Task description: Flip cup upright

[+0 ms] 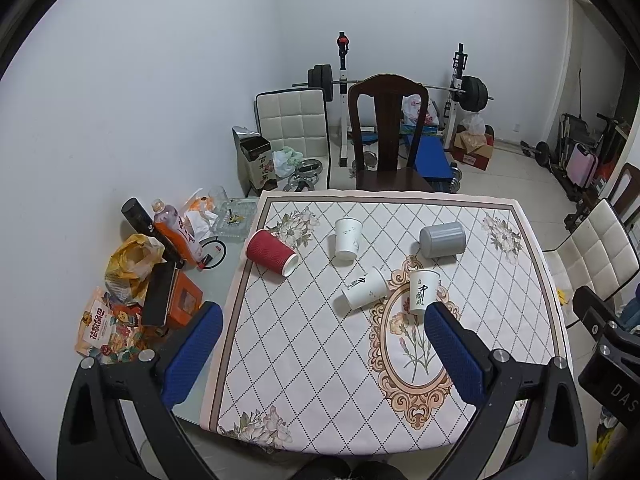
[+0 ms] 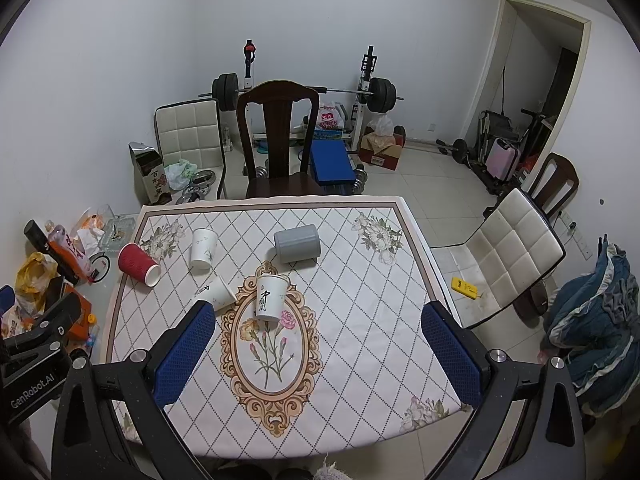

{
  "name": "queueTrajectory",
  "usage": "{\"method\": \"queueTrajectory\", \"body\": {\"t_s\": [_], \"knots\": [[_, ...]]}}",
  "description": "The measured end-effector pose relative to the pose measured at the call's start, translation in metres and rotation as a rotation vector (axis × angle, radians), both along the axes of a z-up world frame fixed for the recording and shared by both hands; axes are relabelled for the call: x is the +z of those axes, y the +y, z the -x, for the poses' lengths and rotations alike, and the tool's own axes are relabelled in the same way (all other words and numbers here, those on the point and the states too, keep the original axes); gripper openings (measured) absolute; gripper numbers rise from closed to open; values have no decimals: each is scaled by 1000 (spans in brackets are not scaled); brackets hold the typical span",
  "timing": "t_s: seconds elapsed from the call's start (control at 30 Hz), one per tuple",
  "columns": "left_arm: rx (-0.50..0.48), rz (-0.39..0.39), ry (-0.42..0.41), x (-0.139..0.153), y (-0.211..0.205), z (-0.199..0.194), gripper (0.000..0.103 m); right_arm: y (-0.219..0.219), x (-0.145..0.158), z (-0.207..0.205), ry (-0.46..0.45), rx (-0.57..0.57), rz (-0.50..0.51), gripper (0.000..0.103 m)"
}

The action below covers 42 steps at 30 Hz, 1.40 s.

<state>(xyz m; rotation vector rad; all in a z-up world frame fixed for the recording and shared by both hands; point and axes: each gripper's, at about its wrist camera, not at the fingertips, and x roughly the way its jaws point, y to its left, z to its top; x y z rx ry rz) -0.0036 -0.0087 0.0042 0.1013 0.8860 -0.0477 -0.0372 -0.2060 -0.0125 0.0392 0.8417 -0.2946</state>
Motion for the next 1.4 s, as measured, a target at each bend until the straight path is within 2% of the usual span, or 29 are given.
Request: {"method": "queueTrajectory", "body": {"t_s": [1.4], "knots": [[3, 13, -8, 6, -2, 3, 103, -2, 0, 1, -2, 2, 1, 103]]}}
